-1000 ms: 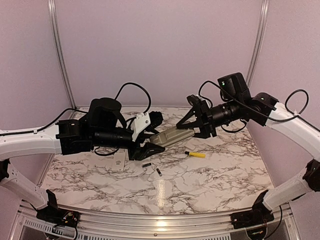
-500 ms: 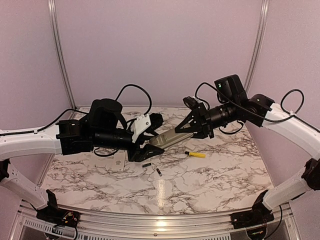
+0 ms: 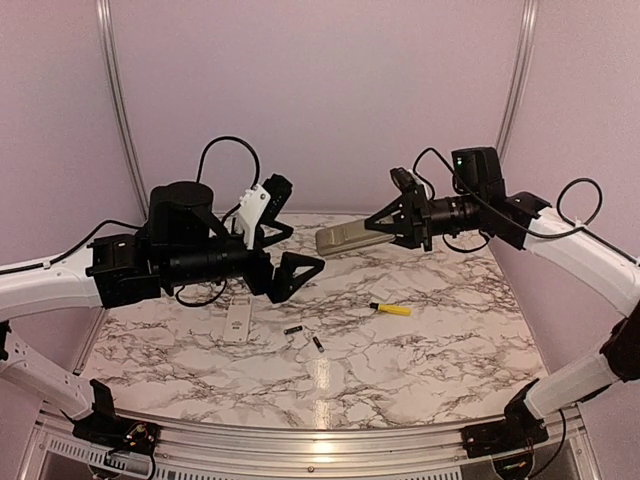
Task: Unload the batteries from the remote control
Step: Pass from the left arm to the right, then pass from the right arm to the left
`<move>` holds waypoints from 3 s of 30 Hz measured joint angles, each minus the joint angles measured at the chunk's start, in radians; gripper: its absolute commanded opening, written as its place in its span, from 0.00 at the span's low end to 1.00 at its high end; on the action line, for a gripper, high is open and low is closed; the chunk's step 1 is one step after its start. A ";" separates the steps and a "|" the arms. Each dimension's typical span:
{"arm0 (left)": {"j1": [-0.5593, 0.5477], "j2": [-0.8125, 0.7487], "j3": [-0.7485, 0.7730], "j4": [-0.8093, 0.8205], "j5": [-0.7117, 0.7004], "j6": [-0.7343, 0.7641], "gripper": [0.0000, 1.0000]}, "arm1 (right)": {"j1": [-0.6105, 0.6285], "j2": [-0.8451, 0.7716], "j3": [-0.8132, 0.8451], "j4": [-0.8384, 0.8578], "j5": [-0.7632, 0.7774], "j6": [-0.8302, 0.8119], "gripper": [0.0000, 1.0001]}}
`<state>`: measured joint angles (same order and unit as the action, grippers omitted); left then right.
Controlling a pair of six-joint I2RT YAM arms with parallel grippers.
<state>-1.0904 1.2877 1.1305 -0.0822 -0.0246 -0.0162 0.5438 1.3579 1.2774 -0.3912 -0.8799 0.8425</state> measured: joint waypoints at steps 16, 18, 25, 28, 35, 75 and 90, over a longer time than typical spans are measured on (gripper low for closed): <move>0.268 -0.148 0.036 -0.129 -0.016 -0.612 0.99 | -0.021 0.034 -0.164 0.587 -0.005 0.138 0.00; 0.312 -0.146 0.032 -0.135 0.069 -0.629 0.99 | -0.021 0.016 -0.197 0.602 0.011 0.149 0.00; 0.391 -0.129 -0.022 -0.050 0.412 -0.695 0.93 | 0.014 -0.006 -0.256 0.657 0.047 0.202 0.00; 0.393 -0.109 -0.084 0.047 0.552 -0.752 0.88 | 0.051 -0.006 -0.256 0.703 0.047 0.229 0.00; 0.392 -0.016 -0.164 0.306 0.731 -0.917 0.82 | 0.097 -0.006 -0.256 0.810 0.007 0.291 0.00; 0.325 0.133 -0.092 0.518 0.766 -1.025 0.00 | 0.095 0.116 -0.158 0.816 -0.158 0.312 0.21; 0.323 0.133 -0.092 0.360 0.655 -0.985 0.00 | -0.069 0.048 -0.083 0.457 -0.137 0.071 0.70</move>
<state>-0.7677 1.4208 1.0382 0.2783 0.6304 -1.0008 0.4751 1.4063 1.1942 0.0658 -1.0172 0.9138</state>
